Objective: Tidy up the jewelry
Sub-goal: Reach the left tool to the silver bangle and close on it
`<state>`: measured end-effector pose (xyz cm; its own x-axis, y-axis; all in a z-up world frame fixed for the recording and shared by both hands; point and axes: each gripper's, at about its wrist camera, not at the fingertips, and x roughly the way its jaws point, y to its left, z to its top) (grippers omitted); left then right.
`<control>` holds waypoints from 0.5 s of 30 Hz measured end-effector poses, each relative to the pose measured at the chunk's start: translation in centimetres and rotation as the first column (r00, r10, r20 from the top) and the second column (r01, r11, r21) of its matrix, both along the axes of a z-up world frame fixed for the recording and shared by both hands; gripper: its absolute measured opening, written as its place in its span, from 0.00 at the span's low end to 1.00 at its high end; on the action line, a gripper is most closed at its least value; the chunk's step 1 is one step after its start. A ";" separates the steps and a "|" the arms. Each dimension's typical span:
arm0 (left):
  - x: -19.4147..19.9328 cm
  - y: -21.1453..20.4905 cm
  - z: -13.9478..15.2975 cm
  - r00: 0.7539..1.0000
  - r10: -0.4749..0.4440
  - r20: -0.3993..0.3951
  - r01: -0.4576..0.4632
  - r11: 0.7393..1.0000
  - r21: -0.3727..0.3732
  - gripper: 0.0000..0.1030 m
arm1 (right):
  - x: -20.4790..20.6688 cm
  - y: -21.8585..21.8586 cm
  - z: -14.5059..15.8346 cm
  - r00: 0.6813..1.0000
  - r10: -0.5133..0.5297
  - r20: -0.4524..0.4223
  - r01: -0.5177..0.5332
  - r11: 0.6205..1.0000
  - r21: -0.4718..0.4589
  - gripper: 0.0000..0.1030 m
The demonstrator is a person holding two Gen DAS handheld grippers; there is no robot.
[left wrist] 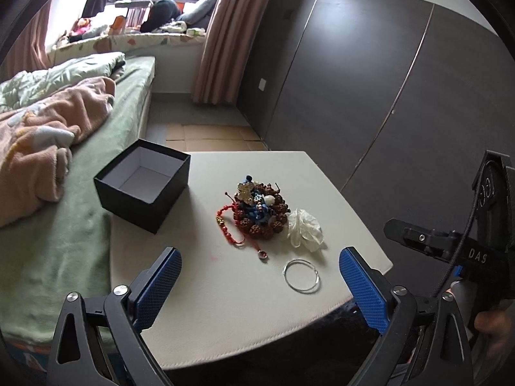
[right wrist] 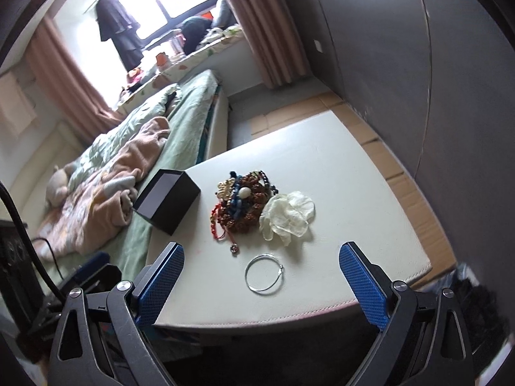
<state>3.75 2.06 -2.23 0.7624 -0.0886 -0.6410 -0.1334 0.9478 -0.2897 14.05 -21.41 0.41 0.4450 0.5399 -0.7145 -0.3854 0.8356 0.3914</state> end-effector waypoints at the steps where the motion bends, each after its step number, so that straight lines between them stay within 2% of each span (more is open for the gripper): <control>1: 0.3 -0.1 -0.2 1.000 -0.003 -0.006 0.003 1.000 0.004 0.90 | 0.3 -0.1 -0.2 1.000 -0.004 -0.013 0.004 1.000 0.009 0.91; 5: 2.4 -0.5 -1.7 0.998 -0.030 -0.055 0.030 1.000 -0.008 0.86 | 2.1 -0.9 -1.4 0.996 -0.043 -0.079 0.046 0.998 0.033 0.90; 8: 3.6 -1.3 -2.9 0.994 -0.054 -0.097 0.055 0.998 0.005 0.83 | 3.2 -1.7 -2.0 0.988 -0.060 -0.143 0.071 0.995 0.073 0.85; 13: 4.3 -3.1 -3.9 0.986 -0.122 -0.116 0.123 0.992 0.006 0.78 | 4.3 -3.3 -3.0 0.972 -0.102 -0.213 0.120 0.990 0.074 0.84; 15: 4.5 -4.3 -4.2 0.980 -0.155 -0.128 0.159 0.987 0.024 0.72 | 4.6 -3.8 -3.3 0.965 -0.113 -0.237 0.135 0.988 0.078 0.77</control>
